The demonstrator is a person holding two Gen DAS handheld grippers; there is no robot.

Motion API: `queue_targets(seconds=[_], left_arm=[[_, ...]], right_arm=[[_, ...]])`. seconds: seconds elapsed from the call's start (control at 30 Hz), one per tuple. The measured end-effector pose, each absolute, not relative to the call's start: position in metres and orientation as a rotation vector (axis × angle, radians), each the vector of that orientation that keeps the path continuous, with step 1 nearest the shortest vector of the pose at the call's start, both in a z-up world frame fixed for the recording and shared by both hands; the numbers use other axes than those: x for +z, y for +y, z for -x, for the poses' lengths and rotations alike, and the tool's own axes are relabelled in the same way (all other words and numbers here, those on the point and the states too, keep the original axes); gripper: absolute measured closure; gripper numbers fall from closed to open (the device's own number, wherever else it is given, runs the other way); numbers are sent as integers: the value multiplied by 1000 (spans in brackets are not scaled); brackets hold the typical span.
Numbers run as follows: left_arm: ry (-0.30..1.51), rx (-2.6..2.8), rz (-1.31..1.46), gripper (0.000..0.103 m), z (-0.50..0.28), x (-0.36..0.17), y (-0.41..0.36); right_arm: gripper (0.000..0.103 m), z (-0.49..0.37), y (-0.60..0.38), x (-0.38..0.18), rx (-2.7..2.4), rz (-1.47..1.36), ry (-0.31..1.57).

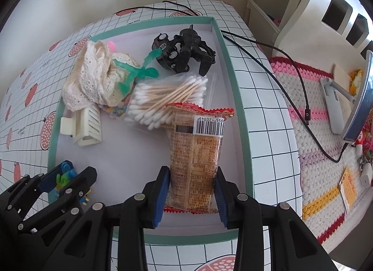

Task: Organize objects
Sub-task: 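Open both tools to drop the block toy and snack bar into the tray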

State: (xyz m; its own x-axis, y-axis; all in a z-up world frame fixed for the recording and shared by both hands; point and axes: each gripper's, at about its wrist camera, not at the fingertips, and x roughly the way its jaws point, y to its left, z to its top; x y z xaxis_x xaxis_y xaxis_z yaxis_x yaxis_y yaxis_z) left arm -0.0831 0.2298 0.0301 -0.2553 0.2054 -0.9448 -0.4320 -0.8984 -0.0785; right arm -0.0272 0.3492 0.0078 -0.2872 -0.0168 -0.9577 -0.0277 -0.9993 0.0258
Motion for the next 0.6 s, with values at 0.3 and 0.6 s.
queue_targets(seconds=[0.3,0.6], left_arm=[[235,2206,1568,63,83,48,225],[133,2250,1526,63,94,66,206]], right_arm=[[59,21,349,16,2540,1846,68],[58,20,348,30,2454,1689,249]])
